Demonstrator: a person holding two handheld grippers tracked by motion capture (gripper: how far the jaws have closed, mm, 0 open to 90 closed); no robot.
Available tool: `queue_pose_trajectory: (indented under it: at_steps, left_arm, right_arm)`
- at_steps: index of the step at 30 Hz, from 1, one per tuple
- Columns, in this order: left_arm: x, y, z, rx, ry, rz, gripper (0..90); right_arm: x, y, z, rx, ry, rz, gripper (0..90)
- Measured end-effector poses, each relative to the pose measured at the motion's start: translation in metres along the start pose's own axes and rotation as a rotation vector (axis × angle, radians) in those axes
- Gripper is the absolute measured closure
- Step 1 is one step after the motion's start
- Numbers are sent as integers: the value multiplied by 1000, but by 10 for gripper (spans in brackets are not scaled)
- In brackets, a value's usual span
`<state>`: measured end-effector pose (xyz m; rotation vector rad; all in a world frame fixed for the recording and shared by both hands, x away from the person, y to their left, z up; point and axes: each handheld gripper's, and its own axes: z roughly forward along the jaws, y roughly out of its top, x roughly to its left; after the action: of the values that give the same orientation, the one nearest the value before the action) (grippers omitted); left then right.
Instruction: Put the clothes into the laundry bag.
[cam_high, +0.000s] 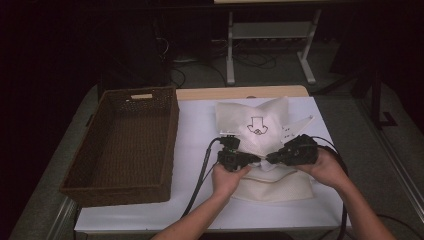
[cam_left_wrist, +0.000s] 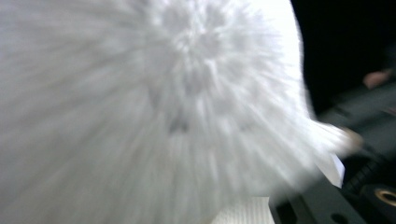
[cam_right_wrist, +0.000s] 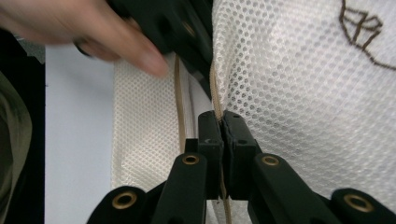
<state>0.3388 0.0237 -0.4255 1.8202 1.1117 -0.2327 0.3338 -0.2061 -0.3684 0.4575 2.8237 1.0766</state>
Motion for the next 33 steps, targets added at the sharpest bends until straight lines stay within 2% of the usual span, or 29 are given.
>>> queue_pose_trajectory:
  at_steps: [1,2,3,5,6,7,8,9,12,13,16,19,22,24,25,26,27,28,33]
  left_arm:
    - [0,-4,-8,22,12,16,655]
    - [0,-4,-8,22,12,16,641]
    - [1,-7,-19,33,10,27,632]
    - [1,-9,-24,34,12,33,621]
    - [3,-11,-34,42,17,40,617]
    - [3,-11,-34,42,17,40,612]
    - [6,-13,-44,47,21,40,610]
    - [6,-13,-44,47,21,40,604]
    - [11,-15,-59,52,29,34,597]
    - [14,-16,-70,51,37,38,584]
    - [19,-15,-80,54,51,36,528]
    - [25,-15,-91,46,99,27,488]
    - [31,-18,-92,73,153,19,458]
    - [37,-23,-85,120,153,2,511]
    - [37,-23,-85,120,153,2,567]
    - [39,-27,-80,158,149,17,654]
    - [39,-27,-80,158,149,17,773]
    - [41,-31,-79,166,146,23,833]
    - [41,-38,-84,176,171,44,883]
  right_arm:
    - [0,-2,3,4,0,2,859]
    - [0,-3,4,5,1,6,858]
    - [0,-3,4,7,1,6,858]
    - [0,-3,5,6,1,6,856]
    - [1,-2,5,7,-1,4,855]
    - [1,-2,5,7,-1,4,855]
    - [1,-2,5,8,-2,3,855]
    - [1,-2,5,8,-2,3,855]
    - [0,-3,5,10,-3,9,854]
    - [0,-3,6,11,-4,7,854]
    - [0,-3,7,21,-5,2,854]
    - [0,-3,7,20,-5,2,854]
    - [0,-3,6,19,-4,-2,854]
    - [1,-3,5,14,-5,-4,854]
    - [2,-3,5,15,-3,-5,854]
    - [2,-3,6,15,0,-7,854]
    - [2,-4,6,15,4,-6,855]
    - [3,-5,7,9,5,-7,857]
    - [2,-16,17,41,29,14,863]
